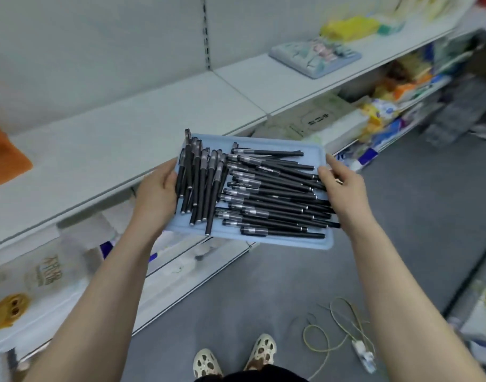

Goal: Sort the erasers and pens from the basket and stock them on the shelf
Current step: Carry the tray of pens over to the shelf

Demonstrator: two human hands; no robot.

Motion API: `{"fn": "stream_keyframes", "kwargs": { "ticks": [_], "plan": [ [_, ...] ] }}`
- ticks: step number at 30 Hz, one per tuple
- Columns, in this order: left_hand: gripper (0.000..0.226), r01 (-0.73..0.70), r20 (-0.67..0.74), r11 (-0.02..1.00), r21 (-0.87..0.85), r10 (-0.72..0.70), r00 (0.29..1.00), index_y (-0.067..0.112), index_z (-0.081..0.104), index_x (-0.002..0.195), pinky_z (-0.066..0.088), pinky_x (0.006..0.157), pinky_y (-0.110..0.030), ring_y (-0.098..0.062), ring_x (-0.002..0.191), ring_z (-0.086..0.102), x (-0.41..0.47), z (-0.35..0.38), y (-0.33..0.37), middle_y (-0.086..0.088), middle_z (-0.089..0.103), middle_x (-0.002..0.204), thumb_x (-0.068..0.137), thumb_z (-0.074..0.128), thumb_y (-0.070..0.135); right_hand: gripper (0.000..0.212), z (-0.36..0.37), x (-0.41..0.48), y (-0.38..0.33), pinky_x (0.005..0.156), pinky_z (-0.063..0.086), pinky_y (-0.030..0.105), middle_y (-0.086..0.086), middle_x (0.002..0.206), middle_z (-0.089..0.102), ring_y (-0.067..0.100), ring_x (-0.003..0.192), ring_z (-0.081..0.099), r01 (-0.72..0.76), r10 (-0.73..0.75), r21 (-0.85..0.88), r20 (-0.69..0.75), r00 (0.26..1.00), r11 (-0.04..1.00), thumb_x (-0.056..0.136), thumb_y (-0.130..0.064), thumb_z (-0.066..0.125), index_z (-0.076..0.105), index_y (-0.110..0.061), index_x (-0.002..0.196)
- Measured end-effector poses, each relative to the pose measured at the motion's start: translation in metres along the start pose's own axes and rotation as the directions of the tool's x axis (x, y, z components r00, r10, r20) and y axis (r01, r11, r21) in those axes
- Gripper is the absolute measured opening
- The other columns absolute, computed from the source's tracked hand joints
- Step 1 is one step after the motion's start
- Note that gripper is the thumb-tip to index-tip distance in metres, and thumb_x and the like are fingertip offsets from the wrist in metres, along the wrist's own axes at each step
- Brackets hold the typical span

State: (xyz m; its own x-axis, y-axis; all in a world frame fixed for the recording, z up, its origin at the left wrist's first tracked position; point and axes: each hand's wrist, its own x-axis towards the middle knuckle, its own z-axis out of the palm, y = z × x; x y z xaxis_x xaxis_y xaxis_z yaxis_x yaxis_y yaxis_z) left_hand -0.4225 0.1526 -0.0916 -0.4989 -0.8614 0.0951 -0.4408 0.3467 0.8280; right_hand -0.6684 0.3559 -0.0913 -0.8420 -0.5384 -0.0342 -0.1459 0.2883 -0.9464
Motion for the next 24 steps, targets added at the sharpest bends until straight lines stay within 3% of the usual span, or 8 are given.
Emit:
{"fn": "stream_keyframes", "kwargs": {
  "ticks": [5, 8, 10, 13, 14, 18, 20, 24],
  "plan": [
    [0.037, -0.040, 0.056, 0.999, -0.036, 0.042, 0.998, 0.023, 0.058, 0.132, 0.034, 0.089, -0.018, -0.005, 0.111, 0.051, 0.021, 0.079, 0.047, 0.014, 0.057, 0.117, 0.102, 0.037, 0.014, 0.048, -0.076, 0.033, 0.025, 0.100, 0.050, 0.039, -0.010, 0.115, 0.068, 0.010, 0.105, 0.065, -0.068, 0.066, -0.021, -0.093, 0.993, 0.997, 0.093, -0.038, 0.056, 0.052, -0.027, 0.140],
    [0.038, -0.071, 0.097, 0.996, -0.052, 0.076, 0.992, 0.024, 0.058, 0.132, 0.036, 0.092, -0.022, -0.005, 0.114, 0.051, 0.037, 0.120, 0.072, 0.012, 0.059, 0.123, 0.102, 0.037, 0.016, 0.049, -0.112, 0.054, 0.035, 0.098, 0.052, 0.041, -0.009, 0.116, 0.069, 0.010, 0.105, 0.066, -0.087, 0.080, -0.043, -0.150, 0.985, 0.995, 0.088, -0.042, 0.055, 0.055, -0.032, 0.136],
    [0.038, -0.082, 0.117, 0.994, -0.067, 0.089, 0.989, 0.024, 0.059, 0.132, 0.037, 0.092, -0.022, -0.008, 0.115, 0.053, 0.048, 0.145, 0.087, 0.009, 0.061, 0.126, 0.102, 0.037, 0.016, 0.042, -0.131, 0.067, 0.038, 0.097, 0.052, 0.041, -0.011, 0.107, 0.071, 0.014, 0.102, 0.067, -0.084, 0.075, -0.034, -0.201, 0.977, 0.996, 0.093, -0.033, 0.054, 0.057, -0.030, 0.134],
    [0.039, -0.094, 0.147, 0.992, -0.082, 0.105, 0.983, 0.026, 0.058, 0.132, 0.035, 0.090, -0.020, -0.005, 0.113, 0.051, 0.069, 0.177, 0.111, 0.014, 0.059, 0.121, 0.102, 0.036, 0.015, 0.029, -0.153, 0.091, 0.039, 0.098, 0.051, 0.045, -0.012, 0.103, 0.072, 0.019, 0.103, 0.067, -0.066, 0.054, -0.043, -0.242, 0.969, 0.997, 0.094, -0.028, 0.051, 0.067, -0.043, 0.113],
    [0.039, -0.100, 0.152, 0.992, -0.079, 0.111, 0.982, 0.026, 0.058, 0.133, 0.035, 0.090, -0.020, -0.004, 0.112, 0.050, 0.077, 0.187, 0.119, 0.015, 0.058, 0.121, 0.102, 0.035, 0.015, 0.029, -0.159, 0.102, 0.040, 0.098, 0.051, 0.045, -0.010, 0.103, 0.073, 0.019, 0.102, 0.067, -0.066, 0.051, -0.049, -0.254, 0.966, 0.997, 0.094, -0.027, 0.051, 0.067, -0.045, 0.109],
    [0.039, -0.127, 0.194, 0.989, -0.078, 0.139, 0.971, 0.029, 0.055, 0.135, 0.038, 0.090, -0.023, -0.003, 0.109, 0.051, 0.118, 0.226, 0.145, 0.016, 0.057, 0.119, 0.104, 0.033, 0.020, 0.036, -0.182, 0.149, 0.045, 0.098, 0.051, 0.043, -0.002, 0.105, 0.073, 0.014, 0.098, 0.068, -0.074, 0.060, -0.033, -0.313, 0.948, 0.997, 0.094, -0.028, 0.051, 0.062, -0.032, 0.128],
    [0.040, -0.139, 0.218, 0.987, -0.086, 0.154, 0.964, 0.030, 0.055, 0.134, 0.039, 0.090, -0.024, -0.006, 0.109, 0.053, 0.143, 0.245, 0.155, 0.012, 0.061, 0.120, 0.103, 0.032, 0.020, 0.036, -0.190, 0.175, 0.046, 0.098, 0.052, 0.040, -0.007, 0.101, 0.073, 0.014, 0.099, 0.068, -0.075, 0.061, -0.029, -0.330, 0.942, 0.997, 0.095, -0.027, 0.051, 0.062, -0.031, 0.129],
    [0.040, -0.194, 0.242, 0.976, -0.101, 0.213, 0.947, 0.027, 0.060, 0.129, 0.042, 0.088, -0.026, -0.010, 0.109, 0.057, 0.190, 0.280, 0.178, 0.005, 0.065, 0.121, 0.101, 0.034, 0.015, 0.036, -0.207, 0.224, 0.049, 0.094, 0.050, 0.028, -0.021, 0.101, 0.070, -0.002, 0.094, 0.064, -0.096, 0.090, -0.002, -0.349, 0.933, 0.995, 0.096, -0.023, 0.051, 0.061, -0.030, 0.130]
  ]
}}
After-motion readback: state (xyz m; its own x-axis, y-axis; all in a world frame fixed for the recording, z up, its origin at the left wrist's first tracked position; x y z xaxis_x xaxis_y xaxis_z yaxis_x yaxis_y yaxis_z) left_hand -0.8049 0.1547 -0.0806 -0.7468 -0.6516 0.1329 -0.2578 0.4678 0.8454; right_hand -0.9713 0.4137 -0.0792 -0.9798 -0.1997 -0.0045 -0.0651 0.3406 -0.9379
